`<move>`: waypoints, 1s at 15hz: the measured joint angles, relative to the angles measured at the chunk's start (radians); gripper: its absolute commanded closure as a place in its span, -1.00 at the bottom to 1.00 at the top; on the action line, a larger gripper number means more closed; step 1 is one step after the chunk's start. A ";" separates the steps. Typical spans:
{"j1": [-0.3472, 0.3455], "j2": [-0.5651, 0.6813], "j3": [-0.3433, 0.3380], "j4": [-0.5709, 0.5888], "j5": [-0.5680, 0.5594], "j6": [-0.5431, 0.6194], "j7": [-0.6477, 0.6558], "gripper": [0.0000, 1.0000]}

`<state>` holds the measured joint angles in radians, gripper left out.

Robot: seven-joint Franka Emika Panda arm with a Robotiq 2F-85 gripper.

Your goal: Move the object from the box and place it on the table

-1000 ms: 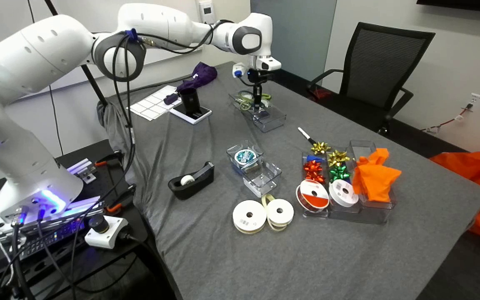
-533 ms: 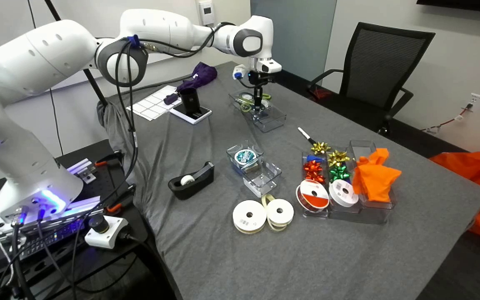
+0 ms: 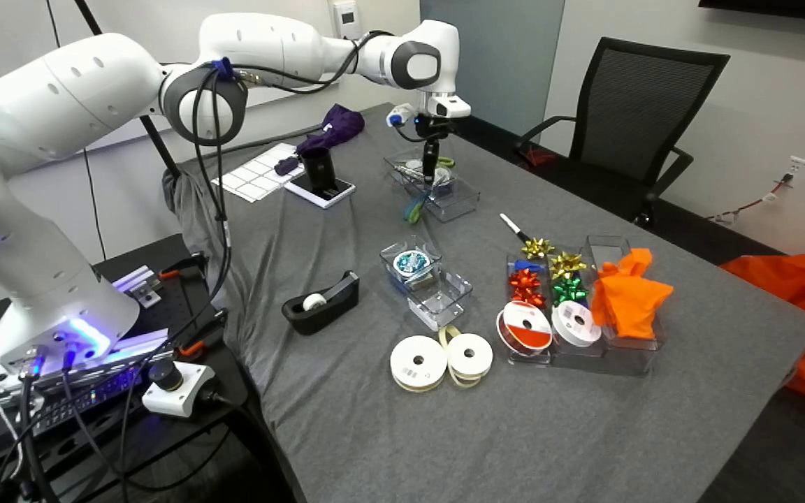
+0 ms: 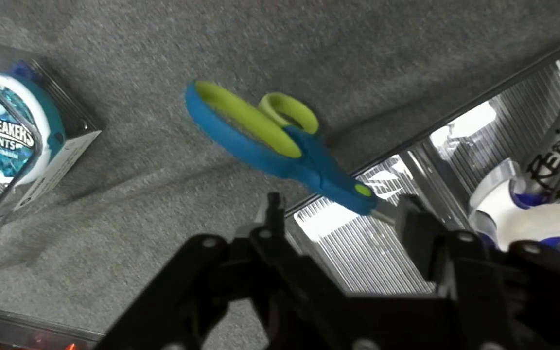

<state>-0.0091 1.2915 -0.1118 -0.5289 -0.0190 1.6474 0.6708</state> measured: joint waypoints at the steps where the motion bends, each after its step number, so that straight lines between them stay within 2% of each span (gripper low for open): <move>1: 0.000 0.000 0.000 0.000 0.000 -0.002 0.006 -0.96; 12: -0.003 0.000 0.000 0.002 0.000 -0.010 0.028 -1.00; 15: -0.005 0.000 0.000 0.017 0.014 -0.003 0.082 -1.00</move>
<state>-0.0140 1.2911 -0.1115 -0.5117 -0.0047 1.6446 0.7531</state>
